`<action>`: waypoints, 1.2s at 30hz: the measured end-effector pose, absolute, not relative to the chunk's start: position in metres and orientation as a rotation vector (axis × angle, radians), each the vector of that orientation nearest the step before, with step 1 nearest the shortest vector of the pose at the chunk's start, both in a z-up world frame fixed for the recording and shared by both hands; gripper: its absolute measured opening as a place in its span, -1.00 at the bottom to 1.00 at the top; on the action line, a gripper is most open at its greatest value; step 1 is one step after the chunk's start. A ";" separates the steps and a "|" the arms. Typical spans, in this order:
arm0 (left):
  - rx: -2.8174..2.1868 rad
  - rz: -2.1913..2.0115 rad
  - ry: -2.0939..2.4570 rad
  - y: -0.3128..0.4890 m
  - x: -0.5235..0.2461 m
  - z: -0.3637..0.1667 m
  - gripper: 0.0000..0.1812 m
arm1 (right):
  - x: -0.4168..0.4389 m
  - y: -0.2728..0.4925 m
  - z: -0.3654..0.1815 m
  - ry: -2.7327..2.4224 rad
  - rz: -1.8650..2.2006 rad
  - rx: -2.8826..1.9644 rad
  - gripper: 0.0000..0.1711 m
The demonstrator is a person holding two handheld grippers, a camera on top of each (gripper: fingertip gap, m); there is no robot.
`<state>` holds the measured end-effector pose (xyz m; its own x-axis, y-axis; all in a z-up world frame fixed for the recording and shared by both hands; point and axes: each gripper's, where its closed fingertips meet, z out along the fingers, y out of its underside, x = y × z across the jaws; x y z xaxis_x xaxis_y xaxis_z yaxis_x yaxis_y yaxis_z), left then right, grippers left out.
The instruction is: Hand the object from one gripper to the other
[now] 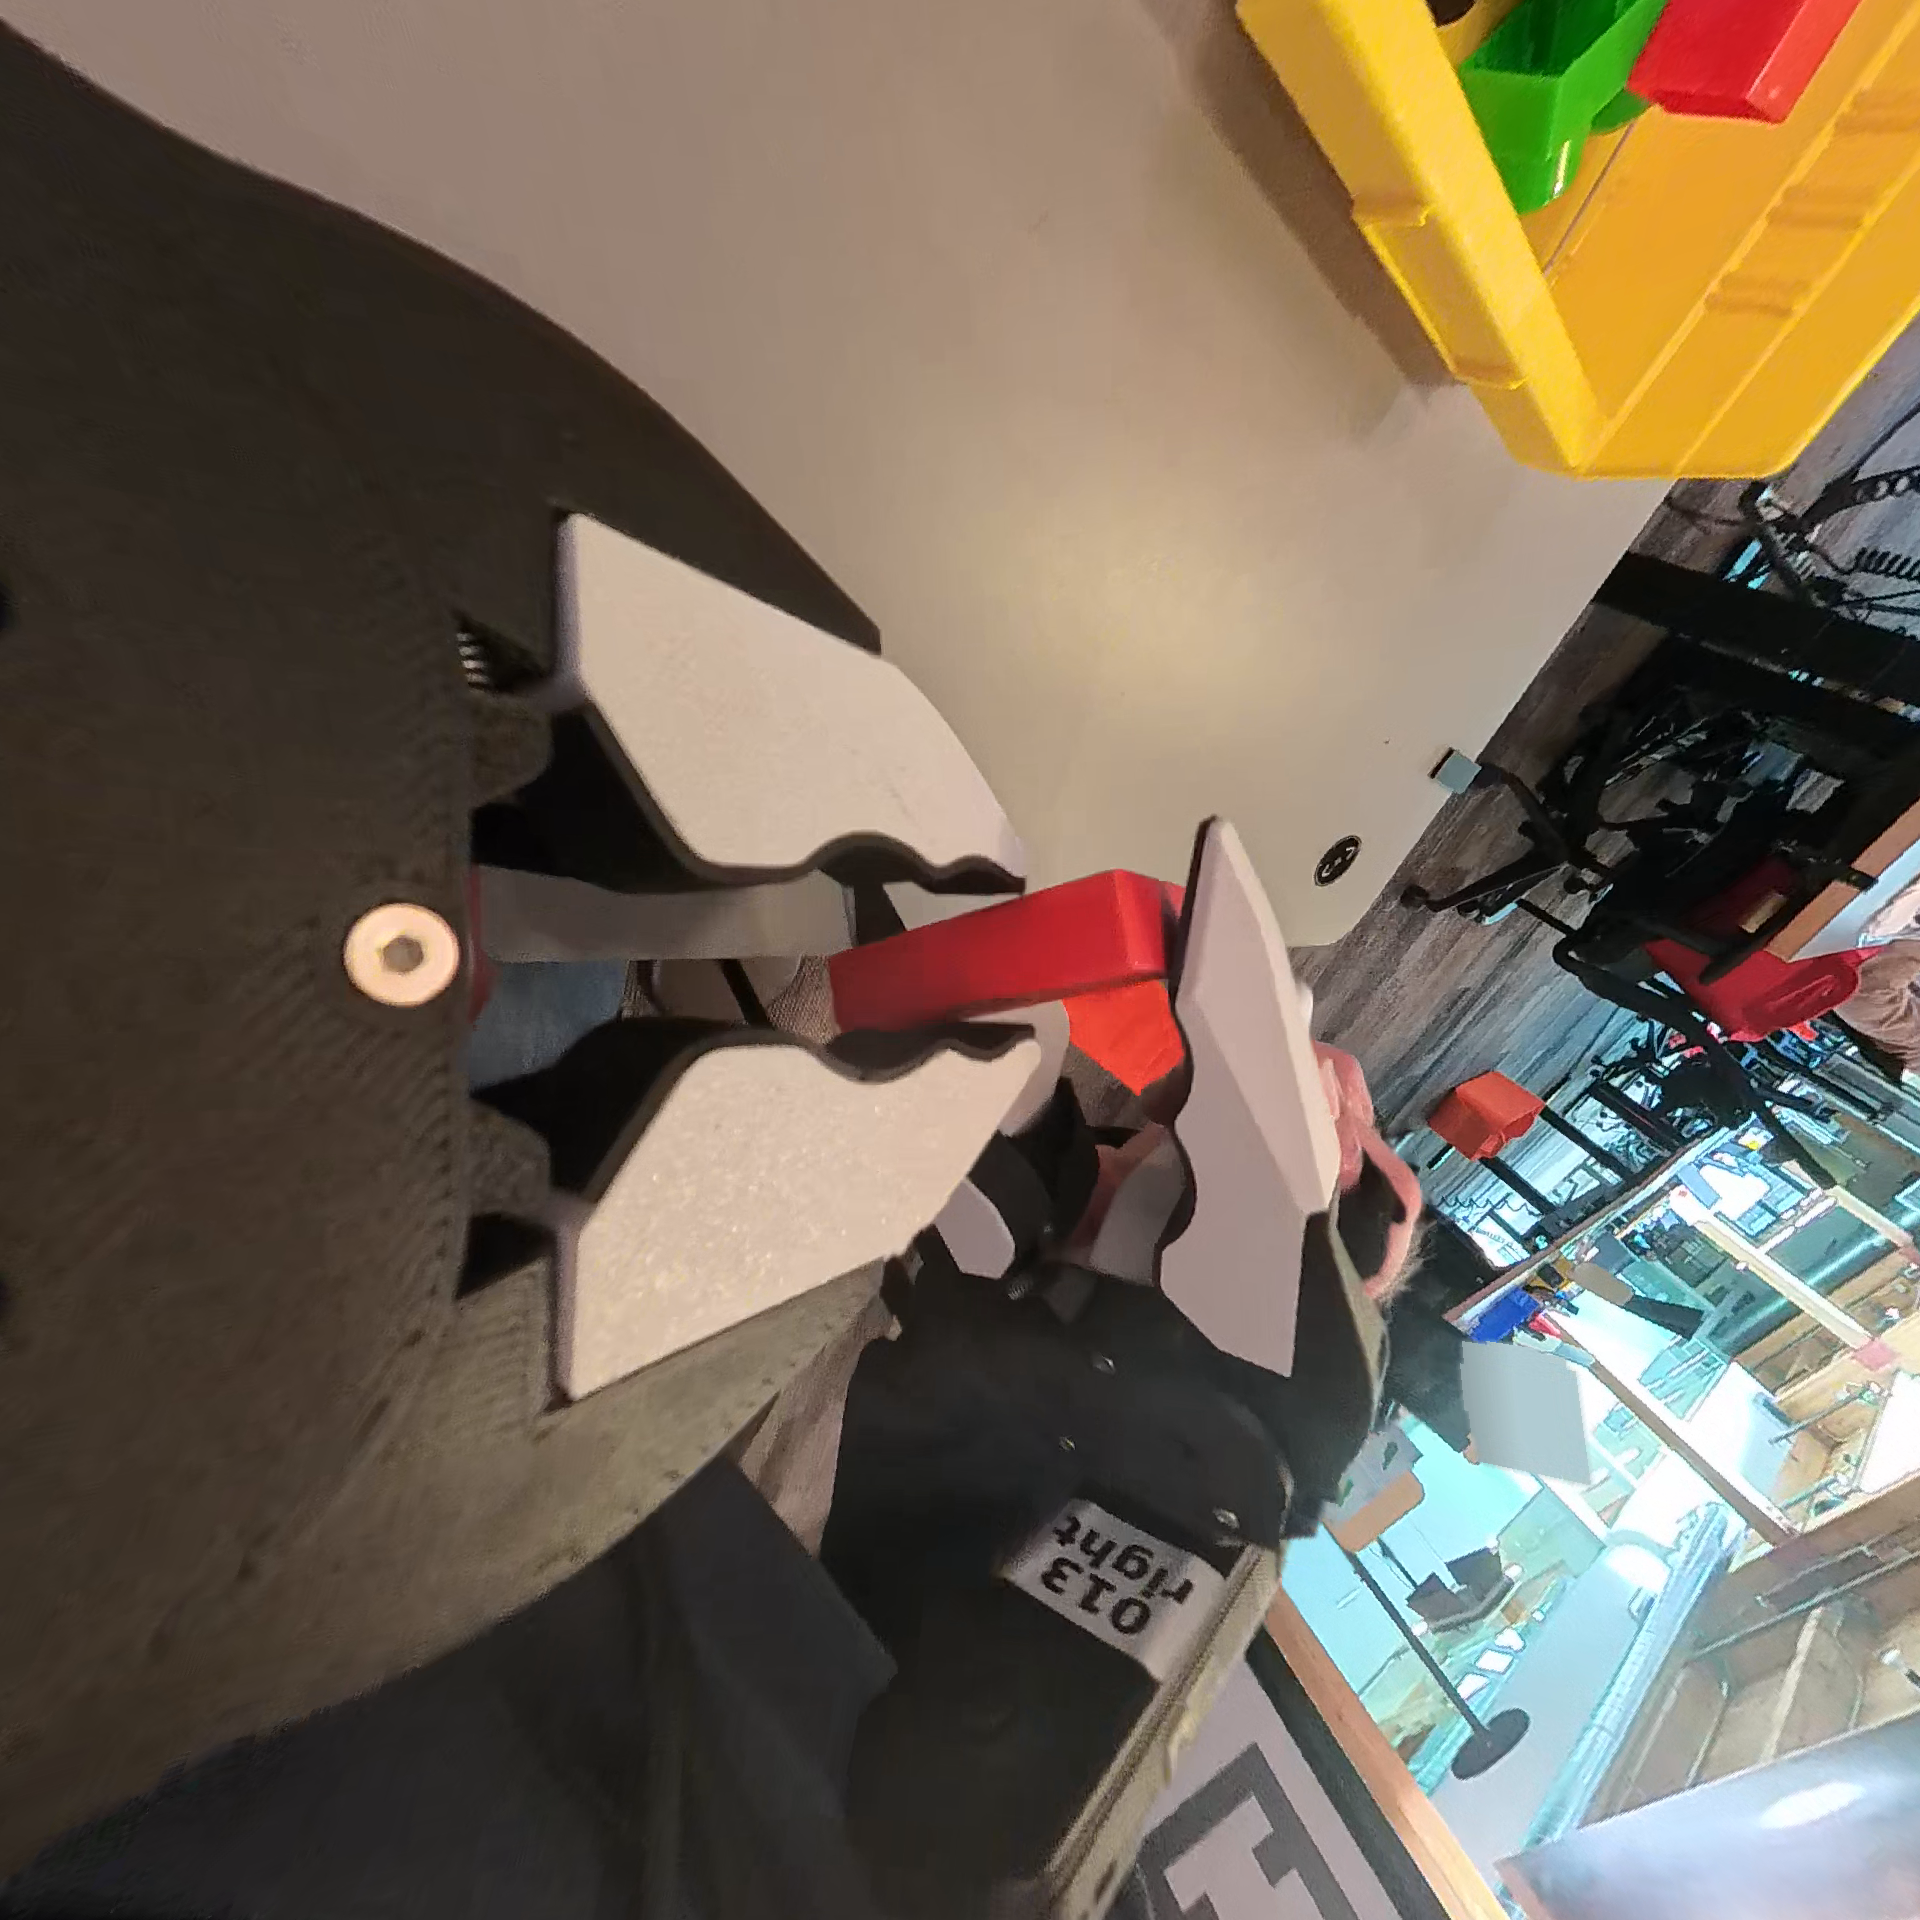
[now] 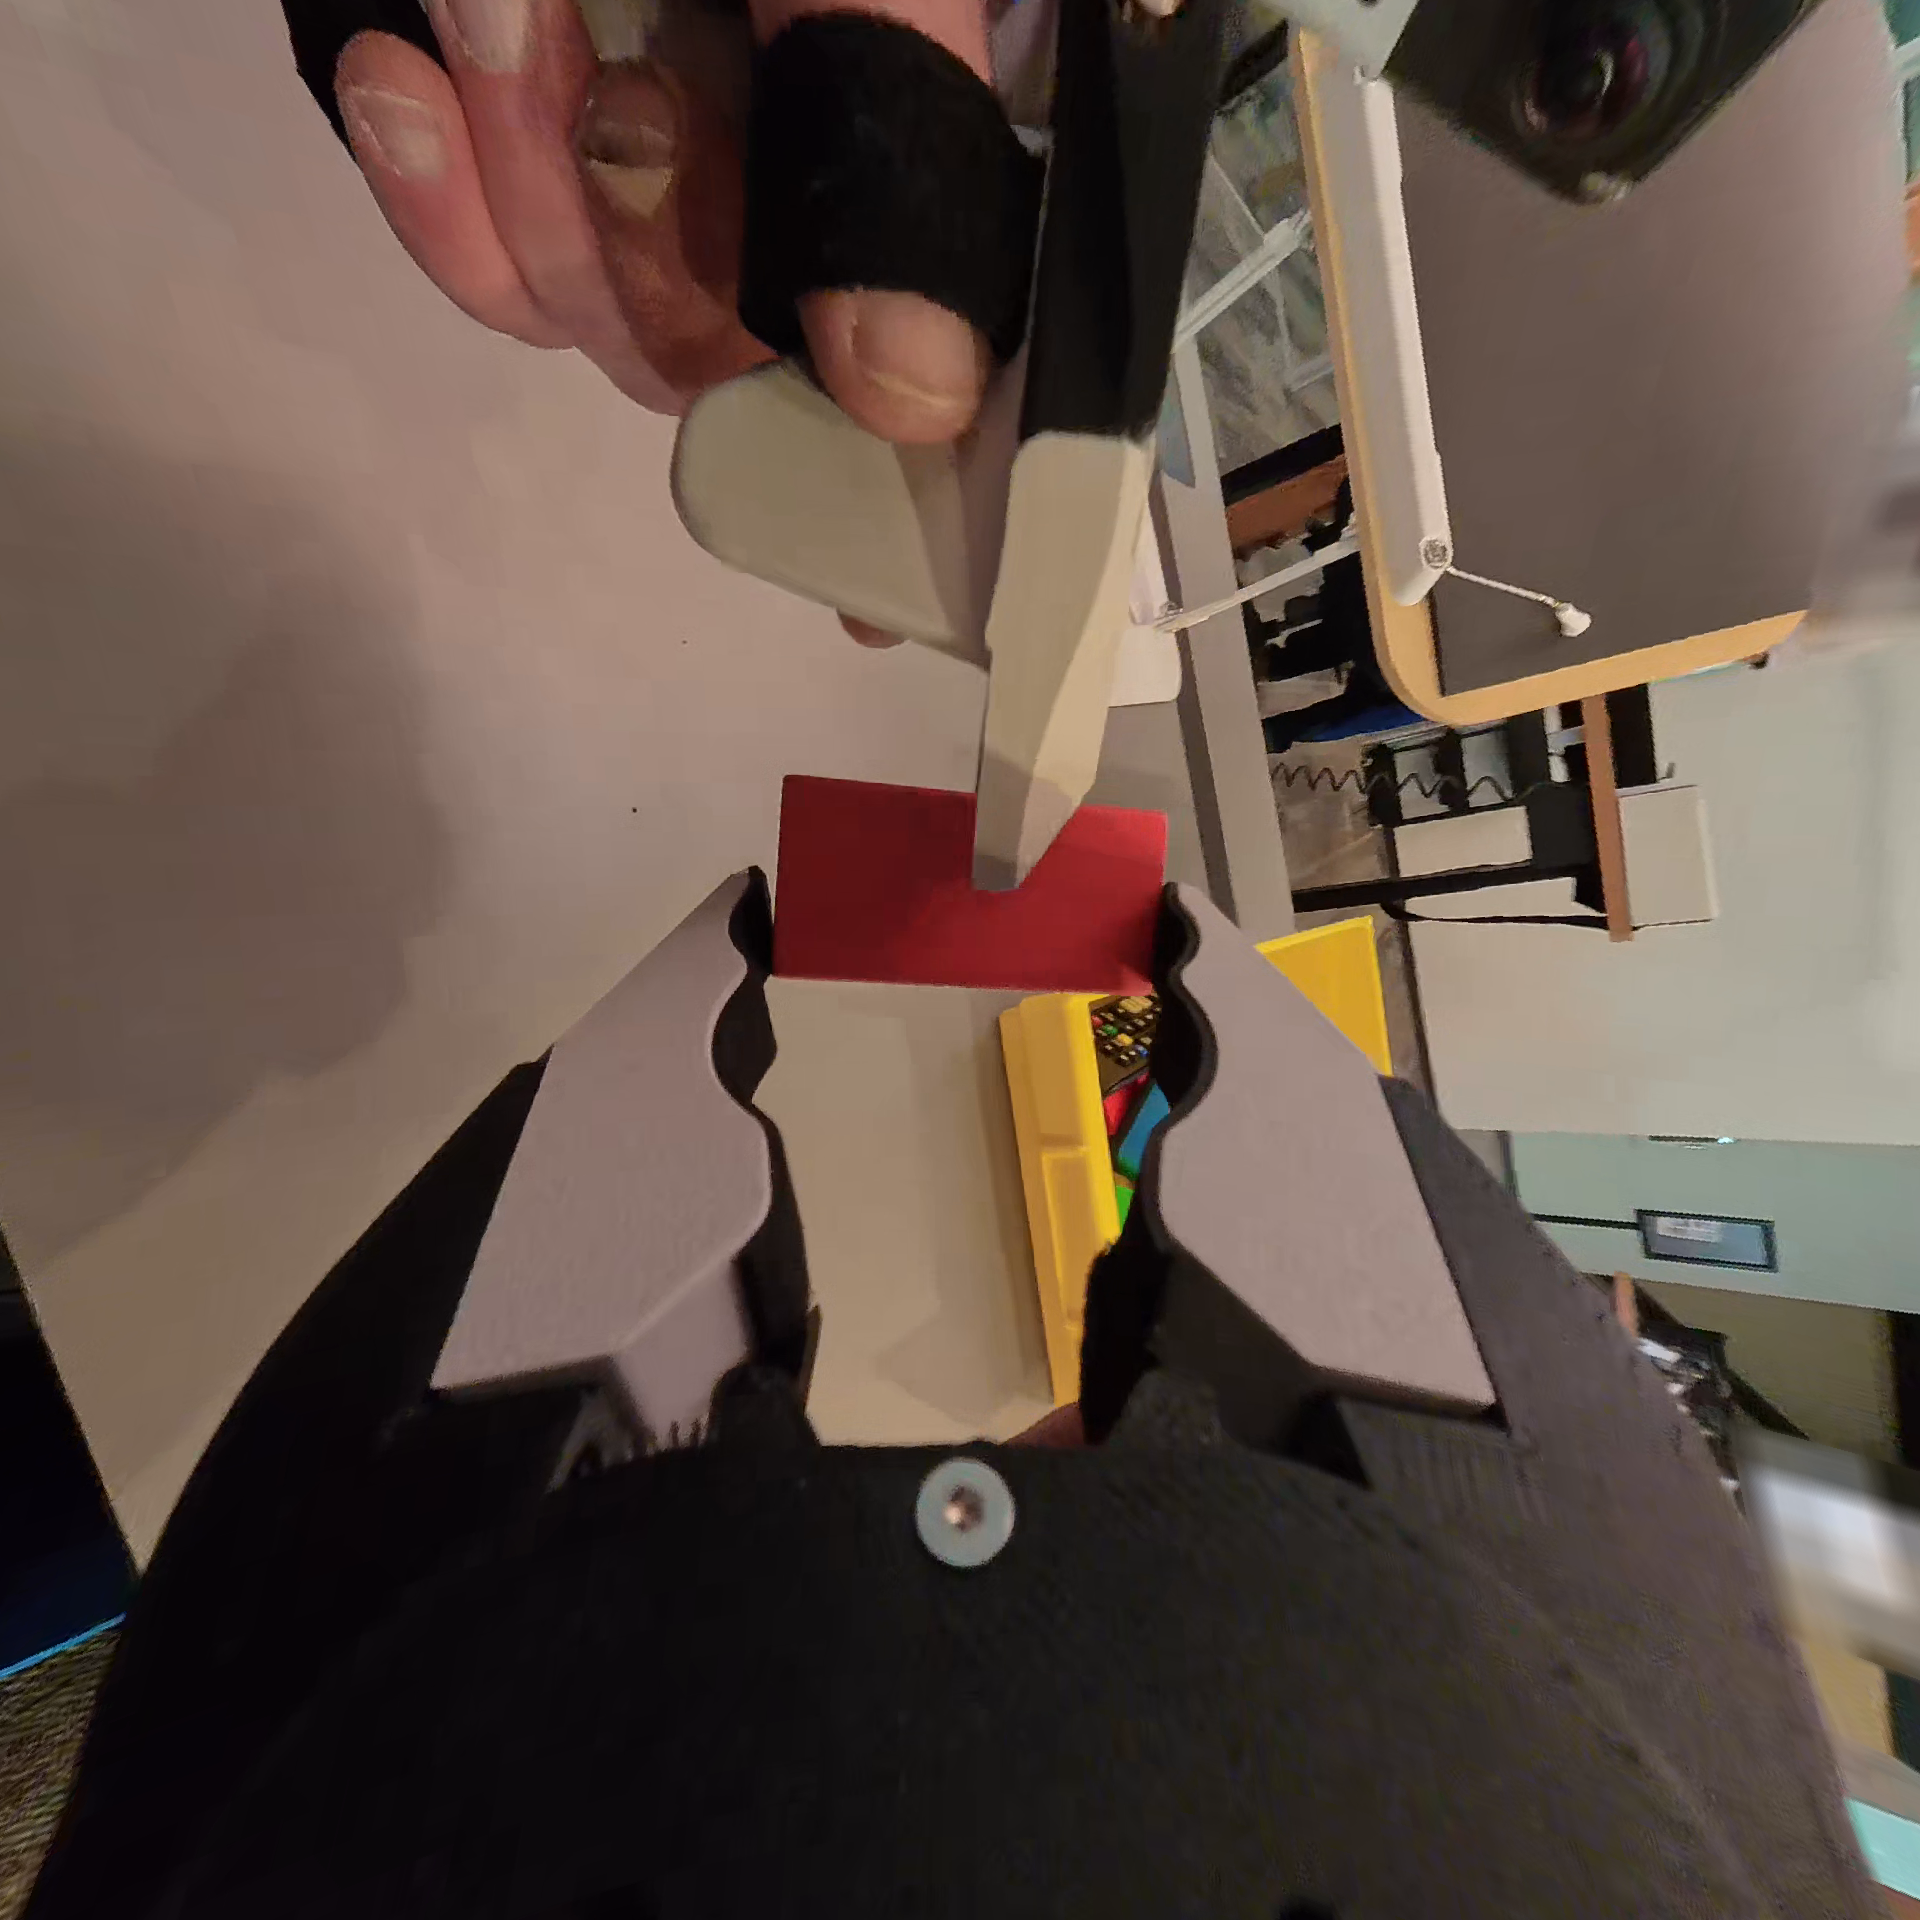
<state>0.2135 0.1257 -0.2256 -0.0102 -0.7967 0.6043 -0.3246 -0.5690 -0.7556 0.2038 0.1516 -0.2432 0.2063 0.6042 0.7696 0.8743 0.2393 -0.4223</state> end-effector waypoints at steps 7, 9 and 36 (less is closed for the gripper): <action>-1.733 -1.272 1.303 0.131 0.205 -0.228 -0.50 | 0.209 0.154 -0.243 -1.479 -0.268 -1.508 -0.17; -1.658 -1.118 1.372 0.133 0.203 -0.229 -0.43 | 0.211 0.156 -0.241 -1.462 -0.273 -1.517 -0.17; -1.146 -0.201 1.874 0.136 0.209 -0.244 -0.26 | 0.203 0.145 -0.252 -1.558 -0.206 -1.546 -0.17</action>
<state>0.2088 0.1357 -0.2440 -0.1634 -0.7764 -0.6087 -0.6298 0.5570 -0.5414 0.2029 0.1450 -0.2524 0.1906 0.7138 0.6740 0.8643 0.2035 -0.4599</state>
